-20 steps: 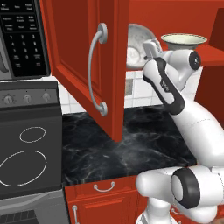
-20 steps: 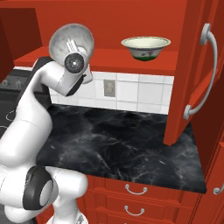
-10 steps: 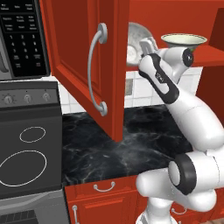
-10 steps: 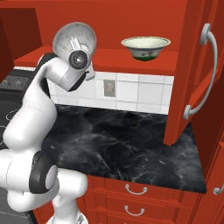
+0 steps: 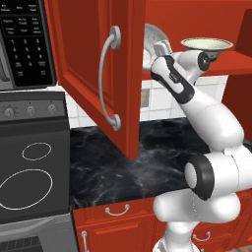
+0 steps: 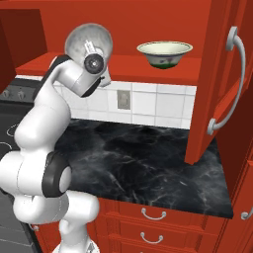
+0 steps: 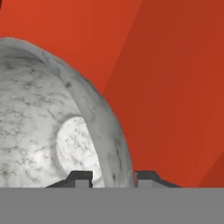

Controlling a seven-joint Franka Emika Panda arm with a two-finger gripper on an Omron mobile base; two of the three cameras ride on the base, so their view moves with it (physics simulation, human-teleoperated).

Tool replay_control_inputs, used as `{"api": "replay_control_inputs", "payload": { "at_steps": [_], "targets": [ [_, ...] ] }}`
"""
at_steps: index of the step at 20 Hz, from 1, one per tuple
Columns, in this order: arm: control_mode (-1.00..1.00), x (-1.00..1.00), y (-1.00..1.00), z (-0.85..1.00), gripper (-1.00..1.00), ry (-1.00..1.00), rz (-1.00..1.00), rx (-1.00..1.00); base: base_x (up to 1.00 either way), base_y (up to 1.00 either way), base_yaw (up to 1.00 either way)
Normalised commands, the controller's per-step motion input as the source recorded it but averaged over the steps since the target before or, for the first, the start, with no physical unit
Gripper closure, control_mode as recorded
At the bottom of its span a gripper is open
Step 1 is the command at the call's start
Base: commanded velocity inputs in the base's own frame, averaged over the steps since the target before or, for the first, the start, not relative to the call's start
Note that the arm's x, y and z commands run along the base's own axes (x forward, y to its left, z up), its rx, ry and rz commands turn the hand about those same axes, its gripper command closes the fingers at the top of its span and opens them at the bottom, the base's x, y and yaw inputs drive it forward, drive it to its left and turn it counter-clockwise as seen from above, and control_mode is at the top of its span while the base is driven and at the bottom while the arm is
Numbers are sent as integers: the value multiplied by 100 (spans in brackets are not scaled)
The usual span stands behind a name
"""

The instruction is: Open the cabinet. Pick the bowls from the counter and place them in the cabinet. Then close the cabinet.

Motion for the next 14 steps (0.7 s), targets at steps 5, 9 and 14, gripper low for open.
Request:
{"api": "replay_control_inputs", "payload": {
  "at_steps": [5,9,14],
  "targets": [
    [-100,0,-8,-33,100,4,0,0,0,0,0],
    [-100,-3,-7,-35,100,6,0,0,0,0,0],
    [-100,8,1,-1,-100,0,0,0,0,0,0]
  ]
}}
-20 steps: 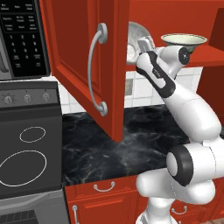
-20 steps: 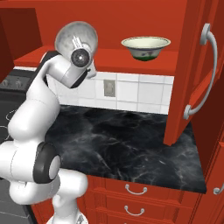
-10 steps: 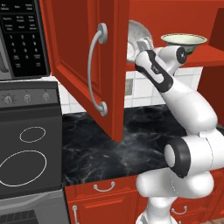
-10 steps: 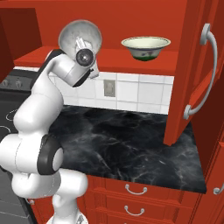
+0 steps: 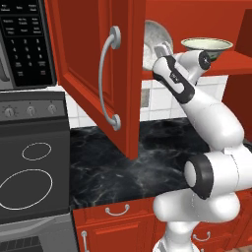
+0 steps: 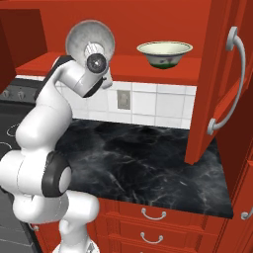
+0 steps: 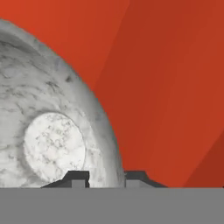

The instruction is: Open the cabinet. Pick the bowls from the counter and place them in the cabinet. Then close the cabinet.

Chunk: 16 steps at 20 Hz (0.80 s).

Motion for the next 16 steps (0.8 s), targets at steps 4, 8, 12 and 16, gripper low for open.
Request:
{"api": "replay_control_inputs", "payload": {
  "at_steps": [4,8,12,16],
  "targets": [
    [-100,1,0,13,-100,-1,0,0,0,0,0],
    [-100,-11,-5,29,-100,-9,0,0,0,0,0],
    [-100,-27,-3,41,-100,-13,0,2,0,0,0],
    [-100,-47,-2,44,-100,-17,0,2,0,0,0]
  ]
}}
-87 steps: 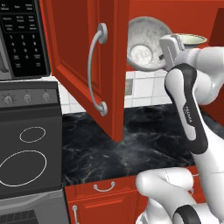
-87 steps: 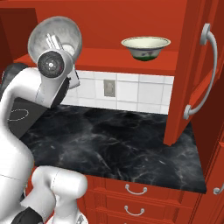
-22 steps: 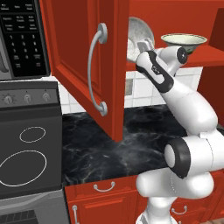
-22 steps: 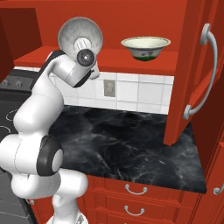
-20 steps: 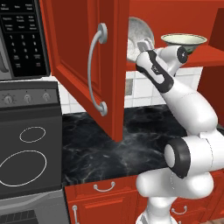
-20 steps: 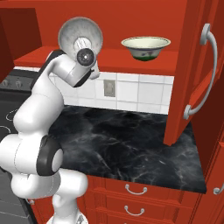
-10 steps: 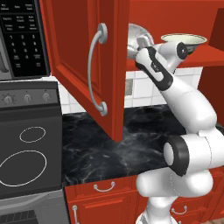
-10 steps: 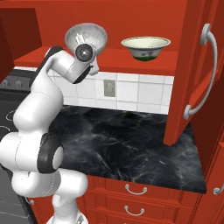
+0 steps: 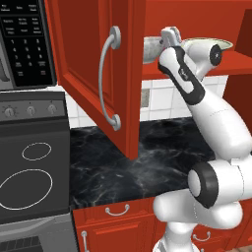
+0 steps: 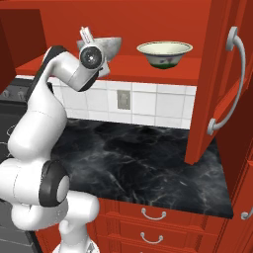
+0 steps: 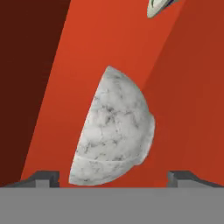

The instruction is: Open the cabinet. Pick the bowls from the counter and place them in the cabinet. Then close the cabinet.

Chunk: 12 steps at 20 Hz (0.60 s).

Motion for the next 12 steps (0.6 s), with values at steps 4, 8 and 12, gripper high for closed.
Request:
{"api": "replay_control_inputs", "payload": {
  "at_steps": [4,8,12],
  "targets": [
    [-100,-85,-13,43,-100,-4,0,1,0,0,0],
    [-100,-98,-22,29,-100,0,0,0,0,0,0],
    [-100,-84,-3,41,-100,14,-4,0,0,0,0]
  ]
}}
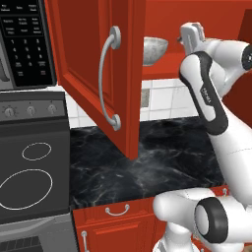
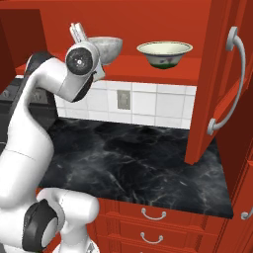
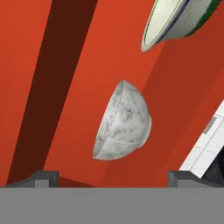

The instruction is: Open the cabinet. Pick the bowls from the counter and place them in the cabinet. Then close the cabinet.

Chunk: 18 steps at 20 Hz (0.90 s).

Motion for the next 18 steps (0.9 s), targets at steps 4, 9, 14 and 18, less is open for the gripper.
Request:
{"api": "replay_control_inputs", "payload": {
  "at_steps": [4,9,14,18],
  "targets": [
    [-100,-96,-8,38,-100,14,-7,0,0,0,0],
    [-100,-100,-15,7,-100,16,-9,0,0,0,0],
    [-100,-100,-50,-2,-100,2,-17,1,0,0,0],
    [-100,-100,-37,-18,-100,-2,-14,5,0,0,0]
  ]
}}
